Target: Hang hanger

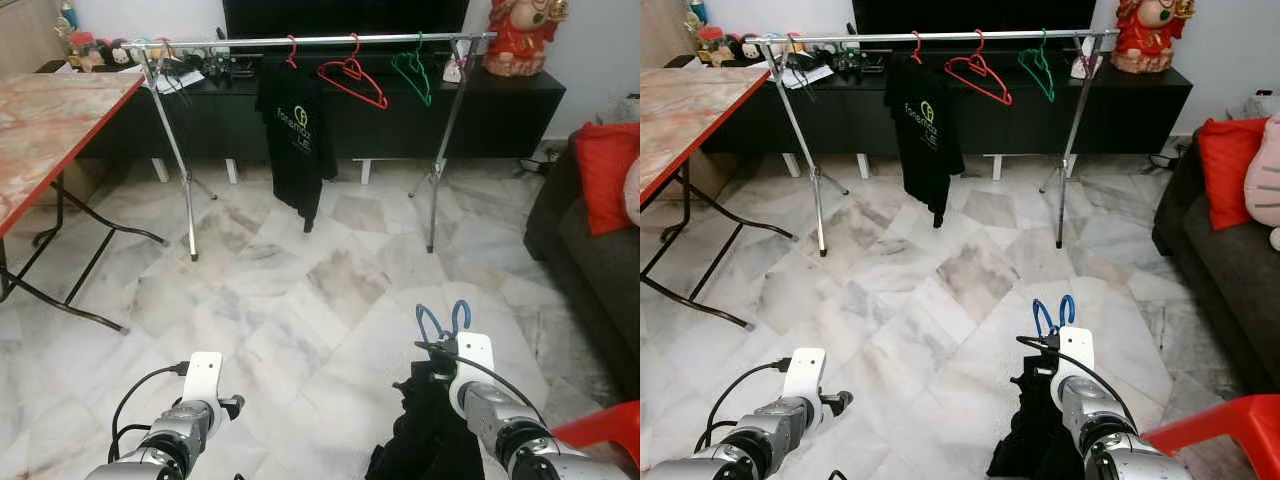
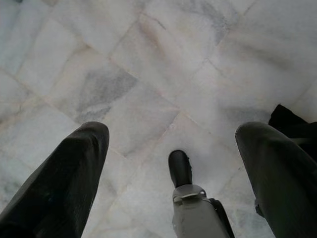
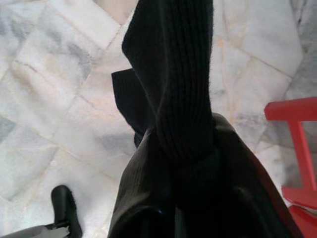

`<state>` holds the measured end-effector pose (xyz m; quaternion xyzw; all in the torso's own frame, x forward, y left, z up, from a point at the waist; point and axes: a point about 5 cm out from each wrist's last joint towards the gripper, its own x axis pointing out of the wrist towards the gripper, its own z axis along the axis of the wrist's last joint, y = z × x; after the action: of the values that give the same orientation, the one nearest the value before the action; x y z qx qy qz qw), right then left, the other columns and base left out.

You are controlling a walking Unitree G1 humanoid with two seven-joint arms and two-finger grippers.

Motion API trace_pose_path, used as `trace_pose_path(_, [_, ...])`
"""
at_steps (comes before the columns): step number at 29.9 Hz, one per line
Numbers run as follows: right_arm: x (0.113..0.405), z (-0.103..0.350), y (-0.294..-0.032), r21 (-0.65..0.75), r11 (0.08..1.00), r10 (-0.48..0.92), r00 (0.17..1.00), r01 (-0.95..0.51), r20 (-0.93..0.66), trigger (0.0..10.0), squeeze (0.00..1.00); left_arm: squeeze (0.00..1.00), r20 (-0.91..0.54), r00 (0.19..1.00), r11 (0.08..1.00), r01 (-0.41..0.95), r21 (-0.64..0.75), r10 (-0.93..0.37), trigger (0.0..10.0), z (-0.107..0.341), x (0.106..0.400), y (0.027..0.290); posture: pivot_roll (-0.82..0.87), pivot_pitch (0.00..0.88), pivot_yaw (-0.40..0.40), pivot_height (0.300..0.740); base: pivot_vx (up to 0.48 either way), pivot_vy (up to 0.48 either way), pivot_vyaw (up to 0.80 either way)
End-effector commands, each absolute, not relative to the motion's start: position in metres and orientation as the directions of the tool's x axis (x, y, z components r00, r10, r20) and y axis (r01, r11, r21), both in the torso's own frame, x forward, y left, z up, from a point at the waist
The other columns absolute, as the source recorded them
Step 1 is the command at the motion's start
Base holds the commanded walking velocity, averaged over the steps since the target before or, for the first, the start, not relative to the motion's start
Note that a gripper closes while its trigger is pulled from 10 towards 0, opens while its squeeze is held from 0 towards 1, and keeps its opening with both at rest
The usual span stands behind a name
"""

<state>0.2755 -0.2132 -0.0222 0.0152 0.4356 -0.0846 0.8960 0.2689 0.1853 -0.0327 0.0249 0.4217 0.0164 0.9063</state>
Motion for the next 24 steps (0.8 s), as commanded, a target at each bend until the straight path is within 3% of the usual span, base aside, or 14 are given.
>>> trace_pose_path(1, [0.2802, -0.0177, -0.2152, -0.058, 0.984, -0.153, 0.623, 0.169, -0.767, 10.0, 0.00, 0.00, -0.774, 0.630, 0.998, -0.028, 0.059, 0.063, 10.0, -0.0347, 0.2664, 0.1866, -0.05, 0.000, -0.023, 0.740, 0.000, 0.000, 0.00])
trace_pose_path(3, [0.2799, -0.0179, -0.2157, -0.064, 0.983, -0.159, 0.620, 0.172, -0.768, 10.0, 0.00, 0.00, -0.774, 0.630, 0.998, -0.031, 0.055, 0.062, 10.0, -0.0347, 0.2665, 0.1863, -0.05, 0.000, -0.026, 0.740, 0.000, 0.000, 0.00])
trace_pose_path(24, [0.2849, -0.0136, -0.2154, -0.074, 0.982, -0.170, 0.634, 0.175, -0.754, 10.0, 0.00, 0.00, -0.766, 0.641, 0.999, -0.021, 0.050, 0.052, 10.0, -0.0313, 0.2710, 0.1843, -0.07, 0.000, -0.005, 0.740, 0.000, 0.466, 0.00])
